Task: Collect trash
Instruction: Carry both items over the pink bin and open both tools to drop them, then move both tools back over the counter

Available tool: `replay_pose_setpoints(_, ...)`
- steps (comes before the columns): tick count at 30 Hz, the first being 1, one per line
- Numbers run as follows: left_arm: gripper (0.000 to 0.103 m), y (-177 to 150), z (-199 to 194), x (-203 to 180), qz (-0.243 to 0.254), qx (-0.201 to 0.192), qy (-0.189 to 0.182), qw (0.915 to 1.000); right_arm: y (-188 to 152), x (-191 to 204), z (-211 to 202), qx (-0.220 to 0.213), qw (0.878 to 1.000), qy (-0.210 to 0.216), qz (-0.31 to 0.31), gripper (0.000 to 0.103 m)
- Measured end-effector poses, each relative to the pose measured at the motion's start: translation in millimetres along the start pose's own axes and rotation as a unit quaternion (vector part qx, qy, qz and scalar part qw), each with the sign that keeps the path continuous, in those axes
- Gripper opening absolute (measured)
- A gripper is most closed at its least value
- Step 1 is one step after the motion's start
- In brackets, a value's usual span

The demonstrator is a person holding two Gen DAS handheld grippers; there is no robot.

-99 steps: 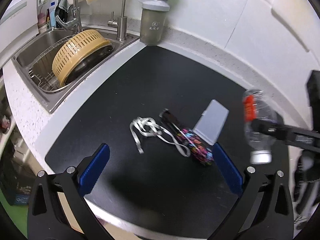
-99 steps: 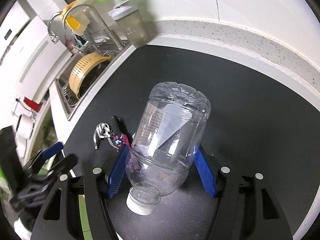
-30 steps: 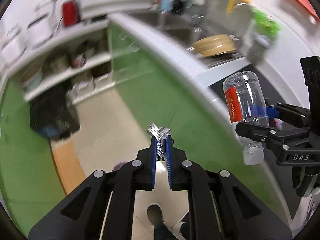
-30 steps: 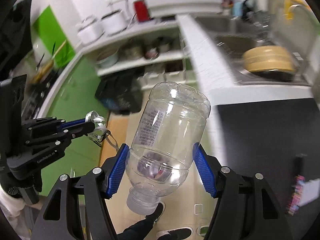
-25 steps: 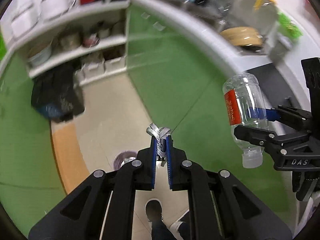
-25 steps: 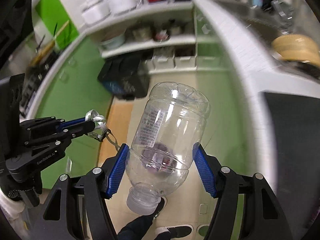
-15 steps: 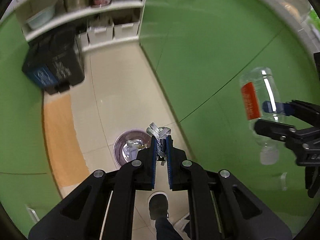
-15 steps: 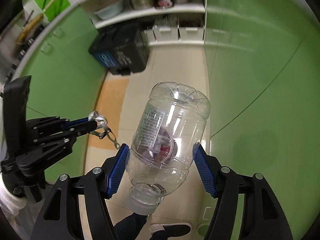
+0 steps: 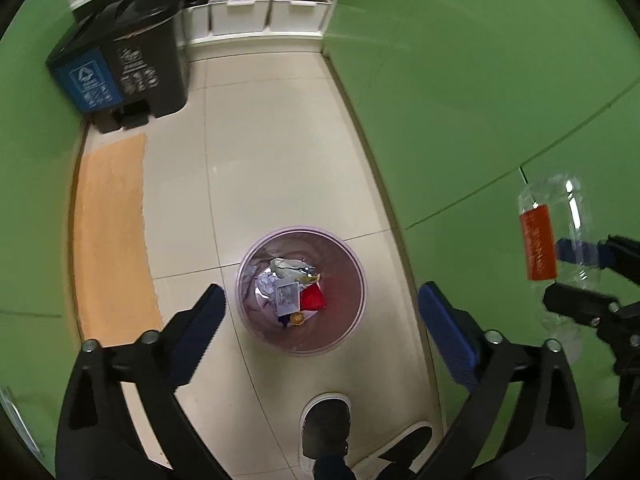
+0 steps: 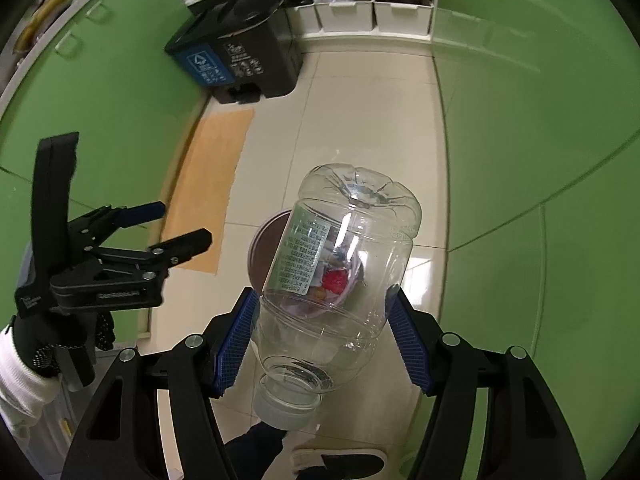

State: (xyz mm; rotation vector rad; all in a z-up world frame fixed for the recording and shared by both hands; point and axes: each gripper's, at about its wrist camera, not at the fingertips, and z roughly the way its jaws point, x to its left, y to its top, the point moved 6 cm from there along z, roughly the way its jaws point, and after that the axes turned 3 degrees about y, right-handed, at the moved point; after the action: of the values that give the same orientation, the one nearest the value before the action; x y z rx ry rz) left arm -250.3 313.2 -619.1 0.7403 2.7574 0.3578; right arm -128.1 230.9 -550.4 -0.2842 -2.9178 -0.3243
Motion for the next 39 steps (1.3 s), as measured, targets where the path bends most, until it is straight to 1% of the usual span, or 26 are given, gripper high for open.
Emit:
replay_pose_setpoints(4, 0.100, 4.0, -22.8, 20.2, -0.026, -0.017, 0.002, 0.9995, 5.2, 10.9, 14.8, 0.008, 1.000, 0.010, -0.016, 0.064)
replay_pose_setpoints(9, 0.100, 8.3, -49.7, 43.2, -0.040, -0.039, 0.010, 0.9984, 16.7, 31.9, 36.4, 0.014, 0.999, 0.025, -0.037, 0.064)
replay_pose_setpoints(14, 0.100, 5.5, -60.6, 67.3, -0.060, -0.048, 0.015, 0.9969, 24.5, 46.4, 54.7, 0.014, 0.998, 0.033, -0.054, 0.067)
replay_pose_setpoints(15, 0.100, 5.4, -60.1, 70.9, -0.062, -0.048, 0.016, 0.9968, 26.0, 47.6, 58.8, 0.014, 0.998, 0.031, -0.055, 0.074)
replay_pose_setpoints(16, 0.100, 4.1, -59.9, 73.7, -0.064, -0.048, 0.017, 0.9967, 25.7, 47.1, 59.9, 0.013, 0.998, 0.030, -0.055, 0.083)
replay_pose_setpoints(17, 0.100, 2.4, -60.1, 76.0, -0.065, -0.048, 0.017, 0.9966, 26.7, 47.0, 60.7, 0.007, 0.998, 0.028, -0.054, 0.096)
replay_pose_setpoints(18, 0.100, 0.3, -60.0, 77.2, -0.065, -0.047, 0.019, 0.9966, 25.6, 46.2, 59.2, 0.003, 0.998, 0.025, -0.053, 0.097)
replay_pose_setpoints(23, 0.100, -5.5, -62.4, 73.2, -0.063, -0.040, 0.019, 0.9970, 22.6, 37.6, 59.4, 0.012, 0.999, 0.008, -0.040, 0.097)
replay_pose_setpoints(28, 0.100, -2.8, -71.9, 56.6, -0.050, -0.040, 0.013, 0.9979, 21.7, 27.1, 39.7, 0.005, 1.000, -0.005, -0.023, 0.097)
replay_pose_setpoints(33, 0.100, 5.2, -97.5, 27.7, -0.025, -0.043, 0.009, 0.9987, 20.2, 15.6, -2.9, -0.011, 1.000, -0.017, -0.002, 0.097)
replay_pose_setpoints(35, 0.100, 10.4, -115.0, 14.4, -0.014, -0.047, 0.006, 0.9988, 18.3, 14.7, -32.7, -0.023, 1.000, -0.020, 0.006, 0.097)
replay_pose_setpoints(38, 0.100, 21.3, -153.1, -11.4, 0.007, -0.057, 0.001, 0.9983, 14.8, 17.5, -88.9, -0.046, 0.999, -0.022, 0.019, 0.097)
replay_pose_setpoints(39, 0.100, 25.5, -171.2, -23.0, 0.016, -0.062, 0.000, 0.9979, 14.2, 19.0, -103.8, -0.053, 0.998, -0.023, 0.021, 0.097)
